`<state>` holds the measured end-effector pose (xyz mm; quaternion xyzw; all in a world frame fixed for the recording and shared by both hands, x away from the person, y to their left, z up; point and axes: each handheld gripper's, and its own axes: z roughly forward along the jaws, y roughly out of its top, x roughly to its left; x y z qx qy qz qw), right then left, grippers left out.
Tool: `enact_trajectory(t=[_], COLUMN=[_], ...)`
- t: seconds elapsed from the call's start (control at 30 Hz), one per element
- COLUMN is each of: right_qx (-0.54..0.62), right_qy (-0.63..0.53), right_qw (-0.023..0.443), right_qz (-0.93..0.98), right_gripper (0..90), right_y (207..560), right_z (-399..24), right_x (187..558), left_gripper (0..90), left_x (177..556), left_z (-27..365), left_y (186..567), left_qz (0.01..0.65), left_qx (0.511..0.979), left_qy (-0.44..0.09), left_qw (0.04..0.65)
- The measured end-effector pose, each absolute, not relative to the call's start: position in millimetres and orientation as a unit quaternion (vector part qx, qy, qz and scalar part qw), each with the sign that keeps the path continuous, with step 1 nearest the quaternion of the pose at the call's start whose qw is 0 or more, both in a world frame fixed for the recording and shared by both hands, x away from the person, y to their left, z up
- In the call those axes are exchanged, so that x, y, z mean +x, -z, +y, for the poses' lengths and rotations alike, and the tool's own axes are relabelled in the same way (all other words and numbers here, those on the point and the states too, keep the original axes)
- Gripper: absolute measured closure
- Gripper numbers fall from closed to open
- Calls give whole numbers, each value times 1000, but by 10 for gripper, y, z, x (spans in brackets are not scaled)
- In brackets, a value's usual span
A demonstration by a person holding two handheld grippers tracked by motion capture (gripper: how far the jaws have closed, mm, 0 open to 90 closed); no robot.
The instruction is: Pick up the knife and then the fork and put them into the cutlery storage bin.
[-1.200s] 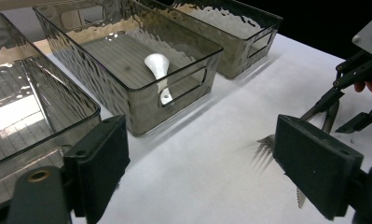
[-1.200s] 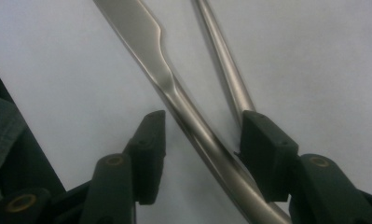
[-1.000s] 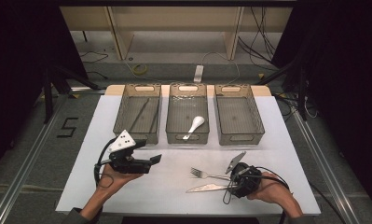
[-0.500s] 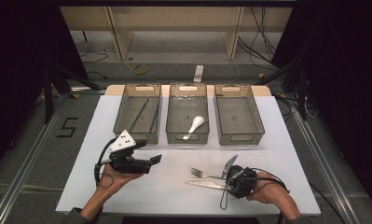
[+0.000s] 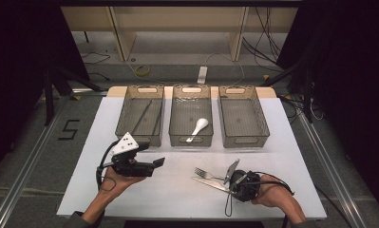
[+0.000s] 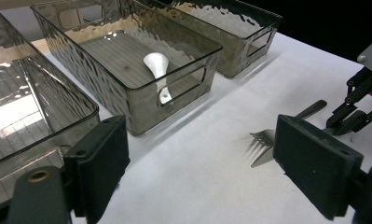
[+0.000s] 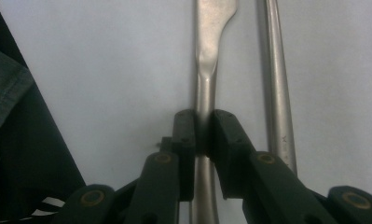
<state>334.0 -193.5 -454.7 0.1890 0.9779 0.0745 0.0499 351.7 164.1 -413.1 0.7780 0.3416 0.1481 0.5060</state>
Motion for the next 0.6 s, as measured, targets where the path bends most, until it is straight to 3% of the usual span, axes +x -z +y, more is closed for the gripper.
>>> enact_trajectory(t=[0.6], right_qx=[193], right_qy=[-104], right_qw=[24], right_qz=[975], right_gripper=[803], right_y=[4477], right_z=[-1942], right_x=[3326], left_gripper=[178], left_x=[3520], left_z=[1656], left_y=[4121], left_qz=[343], left_qx=[775], left_qy=[-149], left_qw=[509])
